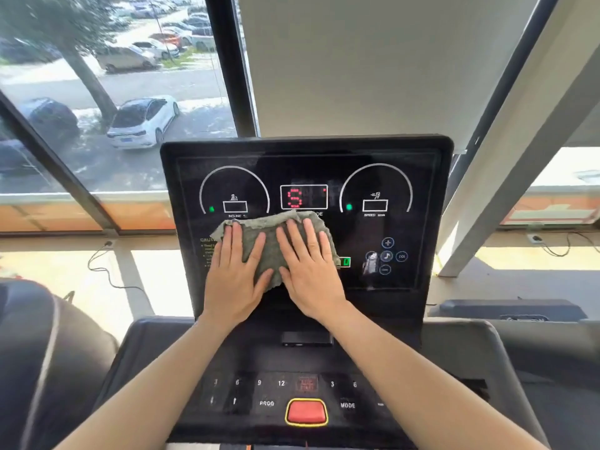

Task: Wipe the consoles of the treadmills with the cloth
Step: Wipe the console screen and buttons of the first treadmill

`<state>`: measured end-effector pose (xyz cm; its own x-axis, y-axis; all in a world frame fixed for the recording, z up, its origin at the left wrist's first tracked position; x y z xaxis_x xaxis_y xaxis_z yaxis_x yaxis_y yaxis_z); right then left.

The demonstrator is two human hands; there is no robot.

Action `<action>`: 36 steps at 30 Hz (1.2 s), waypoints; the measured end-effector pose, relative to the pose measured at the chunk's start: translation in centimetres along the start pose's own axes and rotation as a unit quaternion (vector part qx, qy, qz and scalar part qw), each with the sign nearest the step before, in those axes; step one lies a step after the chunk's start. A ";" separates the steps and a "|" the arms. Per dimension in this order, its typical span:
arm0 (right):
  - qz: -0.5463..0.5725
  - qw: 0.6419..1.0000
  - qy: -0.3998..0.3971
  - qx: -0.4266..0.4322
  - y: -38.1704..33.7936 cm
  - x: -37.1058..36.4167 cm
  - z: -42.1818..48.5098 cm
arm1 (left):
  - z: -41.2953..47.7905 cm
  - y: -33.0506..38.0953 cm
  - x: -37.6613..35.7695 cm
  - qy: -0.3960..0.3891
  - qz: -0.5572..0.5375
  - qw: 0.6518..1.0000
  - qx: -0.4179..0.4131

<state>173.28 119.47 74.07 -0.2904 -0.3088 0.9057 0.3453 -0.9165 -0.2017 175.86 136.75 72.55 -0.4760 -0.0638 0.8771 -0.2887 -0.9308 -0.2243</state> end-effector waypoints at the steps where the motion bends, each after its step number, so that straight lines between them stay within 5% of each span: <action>1: -0.001 1.000 -0.006 0.011 -1.2 -0.5 0.6 | -0.6 -1.4 -0.4 -0.010 0.001 1.000 0.017; 13: -0.015 0.996 -0.040 0.073 -5.0 -2.7 1.5 | -4.1 -5.3 -1.5 -0.058 -0.010 0.996 0.071; 36: 0.023 0.973 0.041 -0.227 15.3 2.9 -14.4 | 2.7 19.7 2.4 -0.004 -0.058 0.977 -0.203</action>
<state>164.84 100.90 68.25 -0.3598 -0.3543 0.8631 -0.0649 -0.9133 -0.4020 171.26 117.30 71.36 -0.4149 0.0303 0.9093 -0.6468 -0.7128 -0.2714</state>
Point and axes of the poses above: each hand's wrist, its own z-axis towards the middle knuckle, its own x-axis out of the back of the hand, y = z × x, the point moved 3 cm from there along z, towards the middle knuckle, and after that the axes turned 10 degrees about z, right-handed, at the moved point
